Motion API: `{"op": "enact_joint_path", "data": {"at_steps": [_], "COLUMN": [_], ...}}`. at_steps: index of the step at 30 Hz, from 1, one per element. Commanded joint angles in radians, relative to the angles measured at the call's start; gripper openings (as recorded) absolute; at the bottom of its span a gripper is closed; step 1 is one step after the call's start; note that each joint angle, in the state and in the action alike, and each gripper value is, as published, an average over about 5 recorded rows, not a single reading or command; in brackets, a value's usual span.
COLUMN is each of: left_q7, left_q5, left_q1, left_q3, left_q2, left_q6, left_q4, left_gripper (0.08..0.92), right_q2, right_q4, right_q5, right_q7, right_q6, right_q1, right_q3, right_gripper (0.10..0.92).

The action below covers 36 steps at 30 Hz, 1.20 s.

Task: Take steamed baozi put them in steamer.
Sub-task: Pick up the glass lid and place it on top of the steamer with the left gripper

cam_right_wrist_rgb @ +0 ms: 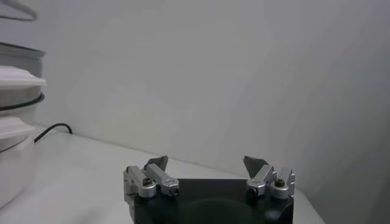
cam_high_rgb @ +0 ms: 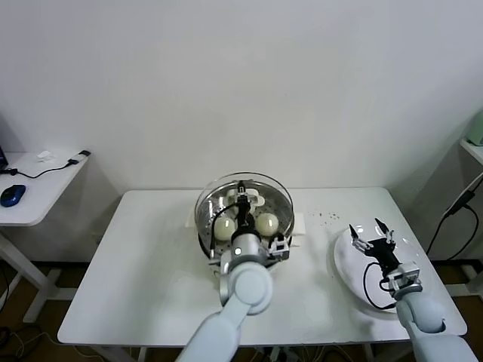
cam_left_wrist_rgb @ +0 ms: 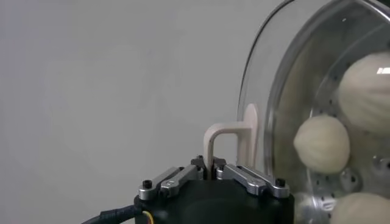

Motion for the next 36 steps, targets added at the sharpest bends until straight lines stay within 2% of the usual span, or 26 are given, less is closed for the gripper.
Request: {"op": "enact_joint_path", "data": {"at_steps": [1, 36], "left_q7": [-0.118, -0.123], "left_q5": [-0.034, -0.063], "left_q1": [-0.017, 0.019], "left_q3": [0.005, 0.004], "left_q2": [-0.042, 0.005], "left_q6": [0.049, 0.049], "left_q4": [0.133, 0.107], "left_gripper": [0.150, 0.150], "right_q2": [0.002, 0.019], "right_q4": [-0.005, -0.023], "right_q5": [0.000, -0.012], "right_q7": [-0.003, -0.015], "right_q6": [0.003, 0.010], "right_q1": [0.000, 0.008], "right_q3": [0.008, 0.017], "right_gripper": [0.823, 0.823]}}
